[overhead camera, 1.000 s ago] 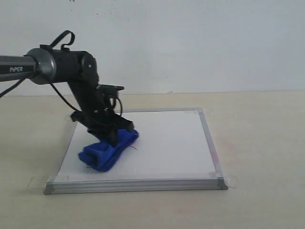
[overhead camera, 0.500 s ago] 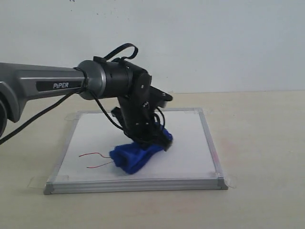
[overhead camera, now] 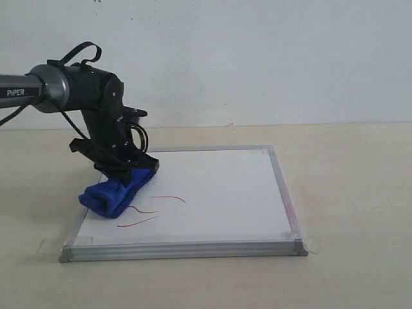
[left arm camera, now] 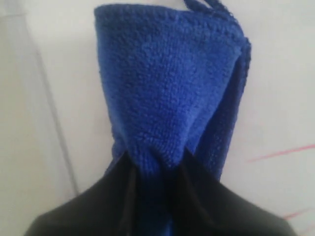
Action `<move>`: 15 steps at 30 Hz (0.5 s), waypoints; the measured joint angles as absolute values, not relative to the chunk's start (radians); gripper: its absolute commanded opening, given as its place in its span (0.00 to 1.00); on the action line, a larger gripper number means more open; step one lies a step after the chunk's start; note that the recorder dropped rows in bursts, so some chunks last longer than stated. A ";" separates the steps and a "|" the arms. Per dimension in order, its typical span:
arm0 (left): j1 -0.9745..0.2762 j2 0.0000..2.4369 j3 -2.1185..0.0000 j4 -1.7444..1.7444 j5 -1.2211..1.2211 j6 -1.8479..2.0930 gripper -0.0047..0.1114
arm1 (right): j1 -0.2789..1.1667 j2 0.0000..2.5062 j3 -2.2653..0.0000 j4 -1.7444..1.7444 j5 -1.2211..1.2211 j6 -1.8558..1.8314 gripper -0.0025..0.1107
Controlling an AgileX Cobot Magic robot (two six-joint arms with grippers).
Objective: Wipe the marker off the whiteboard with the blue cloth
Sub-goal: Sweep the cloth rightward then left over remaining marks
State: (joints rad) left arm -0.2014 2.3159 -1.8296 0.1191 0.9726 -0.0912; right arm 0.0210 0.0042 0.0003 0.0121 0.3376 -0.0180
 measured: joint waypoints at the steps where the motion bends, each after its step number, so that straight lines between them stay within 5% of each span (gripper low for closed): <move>1: -0.216 2.316 -1.830 0.090 0.968 -0.069 0.07 | 0.021 0.004 0.000 0.012 0.338 -0.018 0.02; 15: -0.488 2.352 -1.853 -0.185 0.921 0.206 0.07 | 0.021 0.004 0.000 0.012 0.338 -0.018 0.02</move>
State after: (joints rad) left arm -0.4881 2.3520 -1.8529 -0.1846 0.9205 0.2060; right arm 0.0210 0.0042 0.0003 0.0121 0.3376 -0.0180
